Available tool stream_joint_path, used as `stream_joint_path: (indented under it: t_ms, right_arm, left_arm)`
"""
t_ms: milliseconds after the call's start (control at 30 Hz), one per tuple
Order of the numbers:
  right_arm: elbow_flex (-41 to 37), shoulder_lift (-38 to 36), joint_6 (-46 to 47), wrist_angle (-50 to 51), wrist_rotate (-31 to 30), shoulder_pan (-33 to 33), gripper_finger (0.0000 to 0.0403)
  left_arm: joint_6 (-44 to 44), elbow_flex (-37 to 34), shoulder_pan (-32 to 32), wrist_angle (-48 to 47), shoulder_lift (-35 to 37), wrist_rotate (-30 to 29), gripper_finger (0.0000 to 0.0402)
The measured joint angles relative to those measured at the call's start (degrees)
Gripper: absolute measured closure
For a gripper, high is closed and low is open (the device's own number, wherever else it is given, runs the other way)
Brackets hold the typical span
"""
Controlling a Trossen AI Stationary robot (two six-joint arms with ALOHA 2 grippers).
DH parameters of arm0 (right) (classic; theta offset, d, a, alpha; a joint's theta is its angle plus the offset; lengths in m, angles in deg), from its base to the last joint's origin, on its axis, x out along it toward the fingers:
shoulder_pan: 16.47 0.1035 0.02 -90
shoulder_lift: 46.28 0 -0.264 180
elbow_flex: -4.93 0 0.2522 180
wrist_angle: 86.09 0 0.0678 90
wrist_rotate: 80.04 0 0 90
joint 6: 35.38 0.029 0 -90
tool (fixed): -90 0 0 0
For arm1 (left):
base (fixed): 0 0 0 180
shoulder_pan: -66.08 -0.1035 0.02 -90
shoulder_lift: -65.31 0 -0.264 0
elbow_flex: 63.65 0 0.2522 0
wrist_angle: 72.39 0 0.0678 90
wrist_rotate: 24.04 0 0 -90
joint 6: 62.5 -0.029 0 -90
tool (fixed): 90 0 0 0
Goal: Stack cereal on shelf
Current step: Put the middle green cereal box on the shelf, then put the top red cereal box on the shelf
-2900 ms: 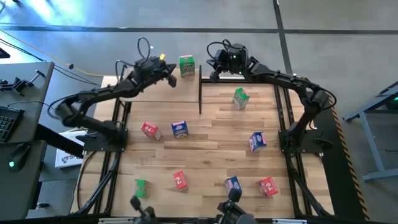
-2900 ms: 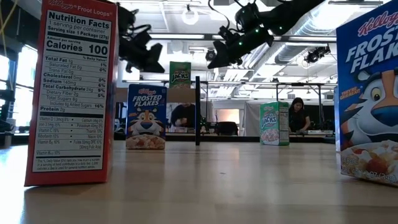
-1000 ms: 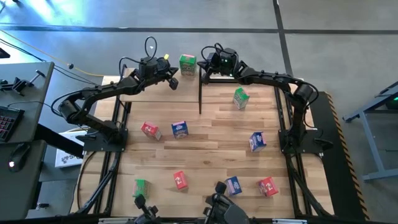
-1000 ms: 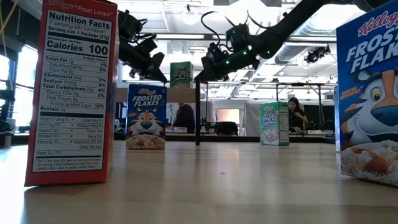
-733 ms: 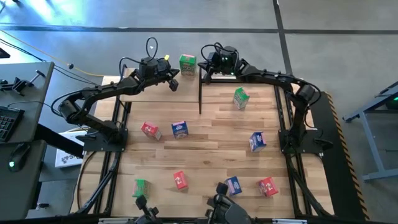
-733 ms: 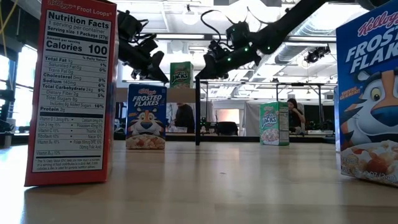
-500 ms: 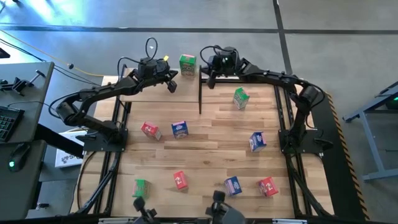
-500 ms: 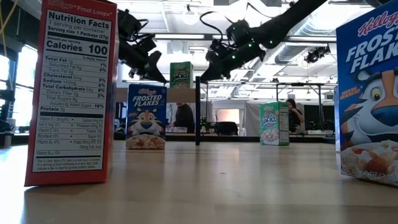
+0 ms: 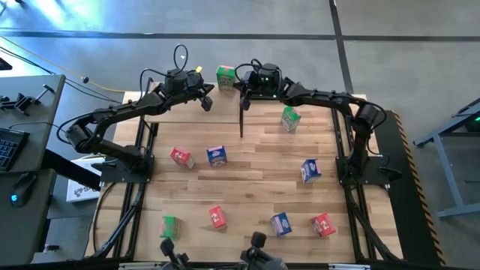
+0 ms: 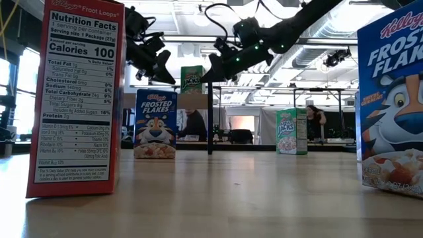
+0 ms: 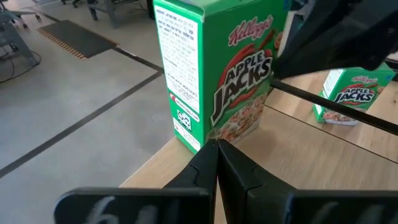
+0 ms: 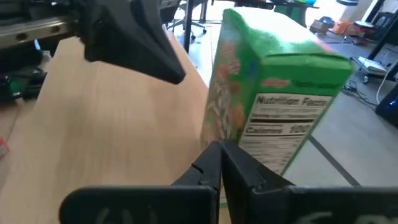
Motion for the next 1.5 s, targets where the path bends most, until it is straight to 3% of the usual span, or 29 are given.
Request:
stream_joint_path:
  t_ms: [467, 533, 633, 767, 967, 1033, 1200, 1367, 1500]
  right_arm:
    - [0.0, -1.0, -1.9, 1.8, 0.5, 0.1, 0.0403]
    - [0.0, -3.0, -4.1, 4.5, 1.3, 0.5, 0.0403]
    - [-0.3, -6.3, -9.1, 10.6, 3.9, 1.4, 0.0403]
    - [-9.4, -10.0, -7.6, 7.5, 7.2, 2.5, 0.0403]
    - [-26.5, -19.0, -4.5, -10.5, 3.2, 6.3, 0.0403]
    - [-30.8, -22.7, -2.6, -13.4, 2.1, 7.3, 0.0403]
    - [-38.5, -30.9, -1.9, -17.9, -1.3, 10.3, 0.0403]
    - [-42.0, -36.0, -1.9, -18.0, -5.4, 11.2, 0.0403]
    - [-42.2, -36.7, -2.9, -18.4, -5.7, 11.2, 0.0403]
  left_arm:
    - [0.0, 0.0, 0.3, -2.5, 1.1, 0.4, 0.0401]
    - [-1.1, 0.0, 1.0, -4.8, 3.4, 2.1, 0.0401]
    - [-2.3, 0.0, 2.8, -9.9, 7.6, 9.1, 0.0401]
    - [2.4, 0.0, 6.9, -13.2, 11.4, 17.4, 0.0401]
    - [3.6, 0.3, 14.0, -19.3, 11.8, 23.2, 0.0401]
    - [3.2, 1.9, 16.5, -24.5, 11.9, 22.8, 0.0399]
    - [1.5, 9.9, 23.9, -44.4, 12.0, 14.6, 0.0364]
    - [5.6, 17.5, 30.8, -66.4, 9.2, 10.2, 0.0294]
    - [9.7, 19.9, 35.0, -74.3, 6.5, 9.7, 0.0237]
